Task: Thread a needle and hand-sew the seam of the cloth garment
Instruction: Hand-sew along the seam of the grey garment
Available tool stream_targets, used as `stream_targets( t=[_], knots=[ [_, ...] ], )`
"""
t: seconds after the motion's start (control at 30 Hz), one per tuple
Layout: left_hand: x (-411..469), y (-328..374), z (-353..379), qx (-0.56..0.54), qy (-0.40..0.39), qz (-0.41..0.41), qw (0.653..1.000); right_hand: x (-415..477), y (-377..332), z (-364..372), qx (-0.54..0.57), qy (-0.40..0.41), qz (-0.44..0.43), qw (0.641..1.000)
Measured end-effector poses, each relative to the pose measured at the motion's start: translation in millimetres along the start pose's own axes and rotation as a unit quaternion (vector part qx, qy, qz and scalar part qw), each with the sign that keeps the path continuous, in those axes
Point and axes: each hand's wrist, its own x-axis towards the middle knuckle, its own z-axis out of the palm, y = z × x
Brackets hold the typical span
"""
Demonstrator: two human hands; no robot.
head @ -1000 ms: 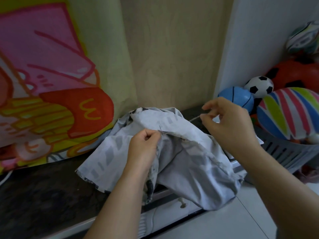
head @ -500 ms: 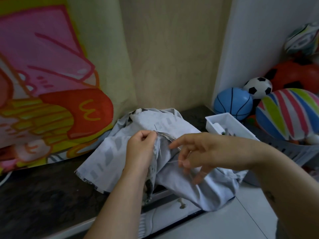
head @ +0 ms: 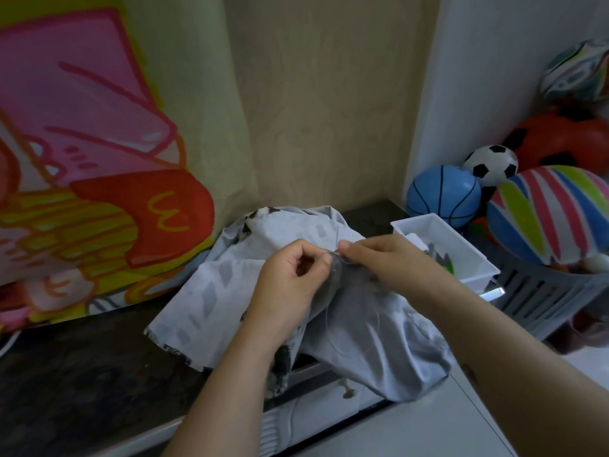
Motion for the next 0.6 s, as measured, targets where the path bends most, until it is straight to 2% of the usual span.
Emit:
stream_targets(
  t=[0.17,0.27,0.3,0.33,0.37,0.4,0.43,0.47,0.5,0.53,0.57,0.6],
  knots=[
    [-2.8,-2.0,-0.7,-0.001,-0.048,0.002,0.999,4.4,3.4,0.1,0.159,-0.024,-0.018,0.987],
    [-1.8,-3.2,-2.9,-0.005,-0.061,-0.006,0.998,8.2,4.3,-6.5,0.171,0.062,-0.016,0.983],
    [-1.5,-3.6,-3.4,-0.011,-0.063,-0.009,0.998,10.7,4.7,-9.8,0.221,0.092,0.001,0.971],
    [-1.1,-4.0,-3.7,-0.017,-0.063,-0.012,0.998,11.6,3.4,-13.0,0.322,0.098,0.031,0.941],
    [-0.8,-4.2,-3.8,-0.02,-0.064,-0.015,0.998,10.5,0.6,-16.0,0.431,0.083,0.056,0.897],
    [-0.5,-4.3,-3.9,-0.023,-0.064,-0.018,0.998,10.6,0.3,-18.8,0.509,0.07,0.066,0.855],
    [-0.1,-4.0,-3.6,-0.027,-0.065,-0.021,0.997,11.1,0.4,-20.6,0.543,0.058,0.06,0.836],
    [0.2,-3.8,-3.5,-0.032,-0.067,-0.024,0.997,12.2,1.8,-20.6,0.539,0.05,0.042,0.84],
    [0.6,-3.6,-3.4,-0.037,-0.072,-0.025,0.996,13.4,4.5,-19.3,0.479,0.056,0.012,0.876],
    [0.7,-3.1,-3.1,-0.042,-0.078,-0.026,0.996,13.0,7.4,-17.2,0.356,0.072,-0.036,0.931],
    [0.8,-3.1,-2.8,-0.047,-0.082,-0.028,0.995,11.0,9.6,-15.1,0.208,0.082,-0.081,0.971],
    [0.8,-3.1,-2.7,-0.051,-0.085,-0.031,0.995,9.5,11.3,-13.2,0.082,0.071,-0.113,0.988]
  ],
)
